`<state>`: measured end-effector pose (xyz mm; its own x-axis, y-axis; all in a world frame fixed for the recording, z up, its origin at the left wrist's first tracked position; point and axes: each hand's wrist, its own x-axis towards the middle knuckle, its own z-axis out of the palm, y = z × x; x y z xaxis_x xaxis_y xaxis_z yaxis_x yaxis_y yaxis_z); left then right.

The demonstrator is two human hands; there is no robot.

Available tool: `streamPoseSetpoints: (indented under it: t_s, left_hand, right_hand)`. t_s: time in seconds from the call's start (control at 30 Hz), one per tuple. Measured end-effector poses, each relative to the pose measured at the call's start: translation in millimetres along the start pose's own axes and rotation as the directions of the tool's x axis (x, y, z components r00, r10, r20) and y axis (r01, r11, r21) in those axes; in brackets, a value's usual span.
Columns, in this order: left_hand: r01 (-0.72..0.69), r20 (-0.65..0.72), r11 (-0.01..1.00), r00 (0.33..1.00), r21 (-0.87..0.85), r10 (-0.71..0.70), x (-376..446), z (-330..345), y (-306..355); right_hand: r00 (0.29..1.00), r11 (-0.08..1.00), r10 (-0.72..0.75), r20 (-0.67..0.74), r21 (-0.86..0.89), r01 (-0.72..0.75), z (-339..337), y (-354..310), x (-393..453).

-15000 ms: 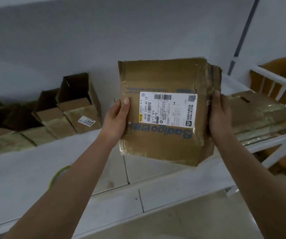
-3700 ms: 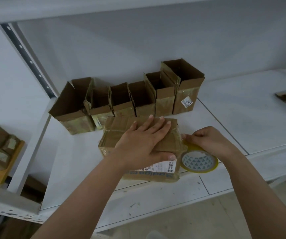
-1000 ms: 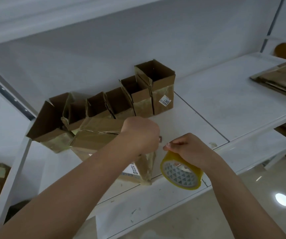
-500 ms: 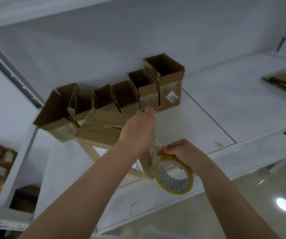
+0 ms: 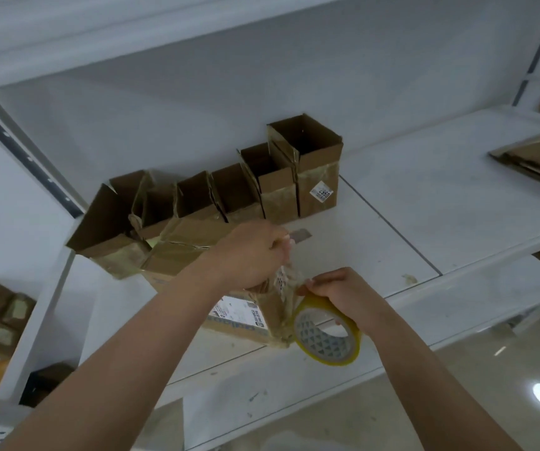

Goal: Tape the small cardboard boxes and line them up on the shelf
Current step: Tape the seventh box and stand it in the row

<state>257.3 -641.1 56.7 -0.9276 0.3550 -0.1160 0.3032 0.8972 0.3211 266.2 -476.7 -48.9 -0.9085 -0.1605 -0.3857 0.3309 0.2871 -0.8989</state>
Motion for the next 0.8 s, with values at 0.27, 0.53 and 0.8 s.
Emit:
streamPoseSetpoints:
  t_s: [0.27,0.53,0.8]
  left_hand:
    - [-0.019,0.230,0.874,0.967,0.486,-0.107,10,2,28]
    - [-0.042,0.200,0.786,0.974,0.617,-0.104,7,11,33]
    - [0.100,-0.161,0.981,0.984,0.166,-0.073,-2,18,7]
  right_hand:
    - [0.981,0.996,-0.081,-0.174,-0.045,0.075,-5,7,-16]
    - [0.974,0.990,-0.108,-0.201,-0.114,0.086,-1,2,-27]
    - [0.984,0.996,-0.039,-0.175,-0.089,0.024,10,11,-15]
